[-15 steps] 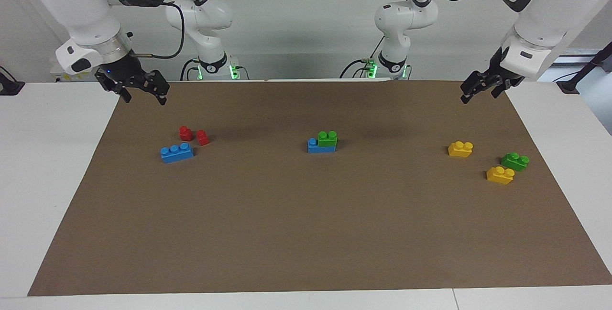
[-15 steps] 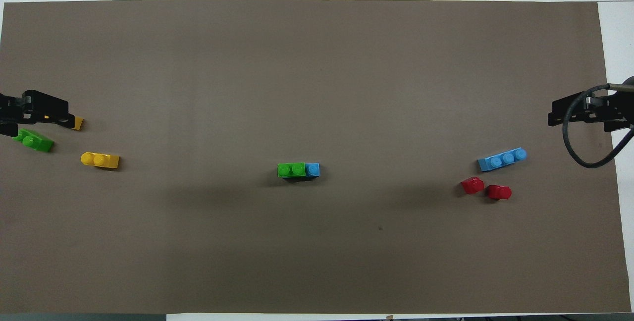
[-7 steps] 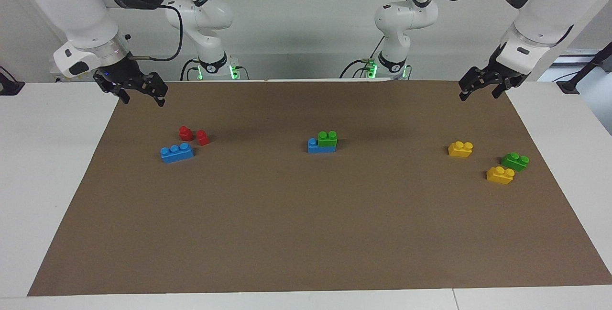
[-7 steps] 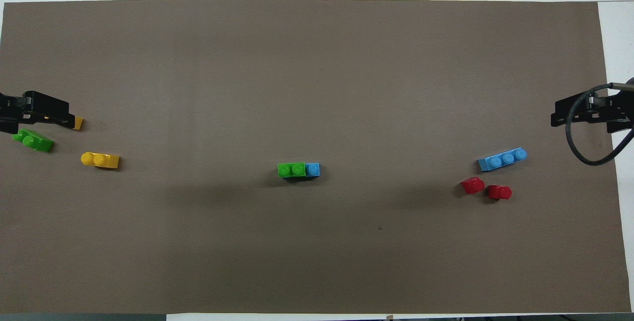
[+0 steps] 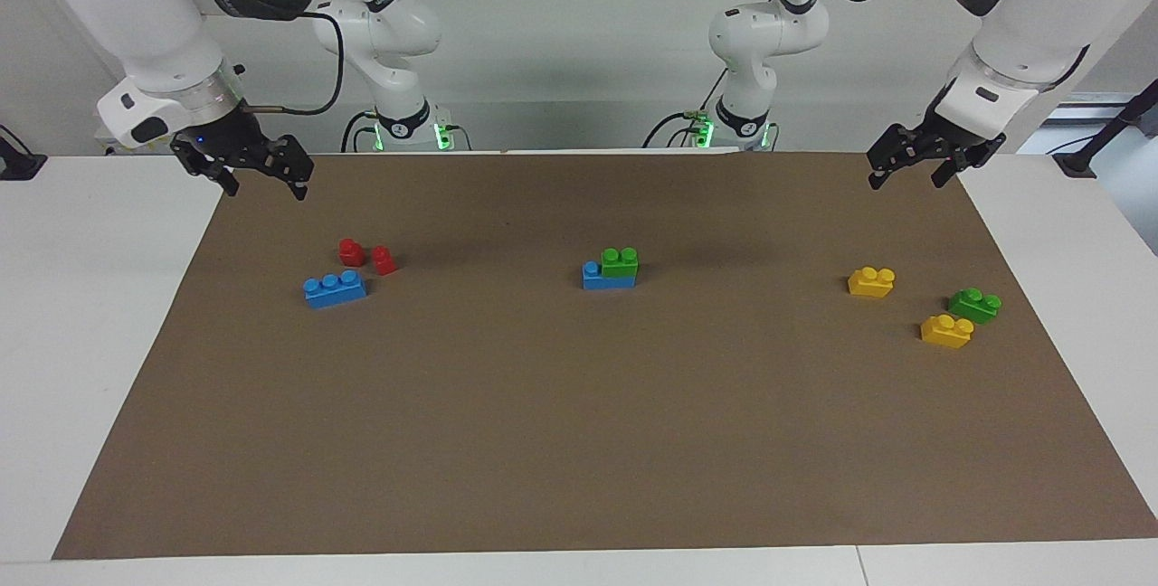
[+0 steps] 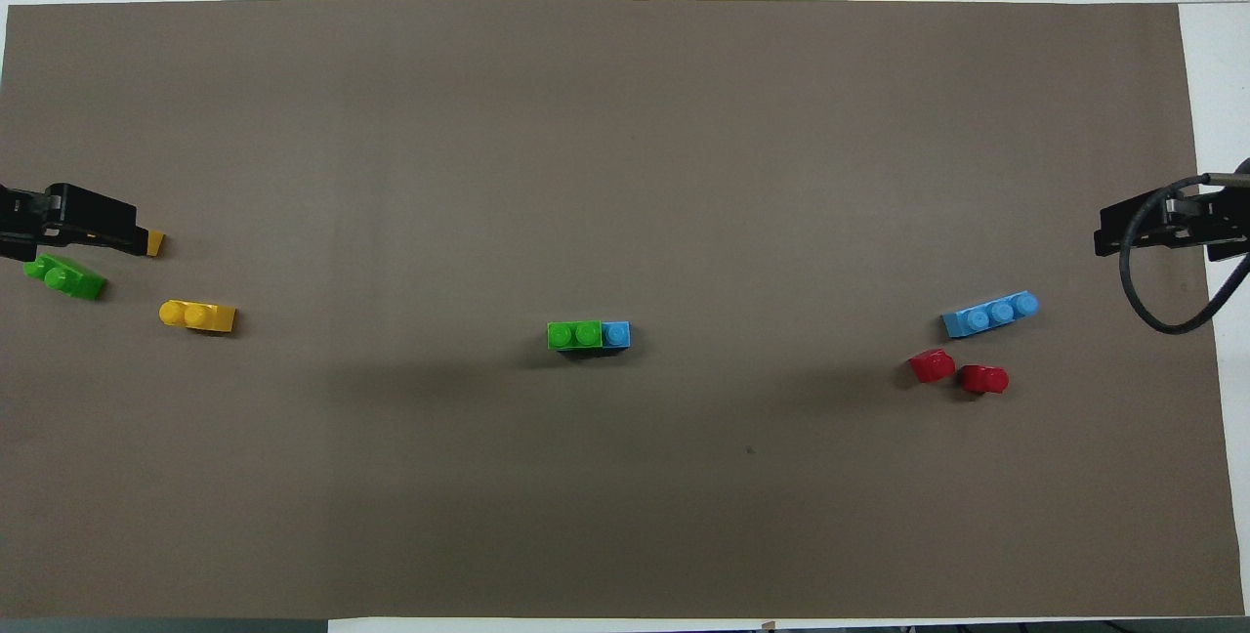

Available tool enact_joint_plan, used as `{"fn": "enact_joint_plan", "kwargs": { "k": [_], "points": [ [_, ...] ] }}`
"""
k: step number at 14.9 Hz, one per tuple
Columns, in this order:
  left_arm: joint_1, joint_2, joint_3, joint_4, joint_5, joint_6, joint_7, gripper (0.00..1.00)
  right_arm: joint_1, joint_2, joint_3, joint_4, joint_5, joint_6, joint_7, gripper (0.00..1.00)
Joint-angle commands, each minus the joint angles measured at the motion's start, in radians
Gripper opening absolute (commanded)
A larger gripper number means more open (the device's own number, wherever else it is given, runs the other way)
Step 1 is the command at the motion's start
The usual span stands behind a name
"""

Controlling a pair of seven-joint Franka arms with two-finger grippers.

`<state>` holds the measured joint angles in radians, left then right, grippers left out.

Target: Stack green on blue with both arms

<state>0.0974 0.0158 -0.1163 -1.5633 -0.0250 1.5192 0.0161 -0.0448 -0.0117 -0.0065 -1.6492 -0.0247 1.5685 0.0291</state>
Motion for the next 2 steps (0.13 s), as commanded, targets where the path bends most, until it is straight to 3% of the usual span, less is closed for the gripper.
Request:
{"fn": "enact_joint_plan", "kwargs": {
  "k": [1, 2],
  "points": [
    [0.008, 0.015, 0.000, 0.028, -0.016, -0.025, 0.019, 1.00, -0.015, 0.015, 0.011, 0.026, -0.020, -0.022, -0.044, 1.00],
    [0.008, 0.015, 0.000, 0.028, -0.016, -0.024, 0.019, 1.00, -0.015, 0.015, 0.011, 0.026, -0.020, -0.022, -0.046, 1.00]
  ]
}}
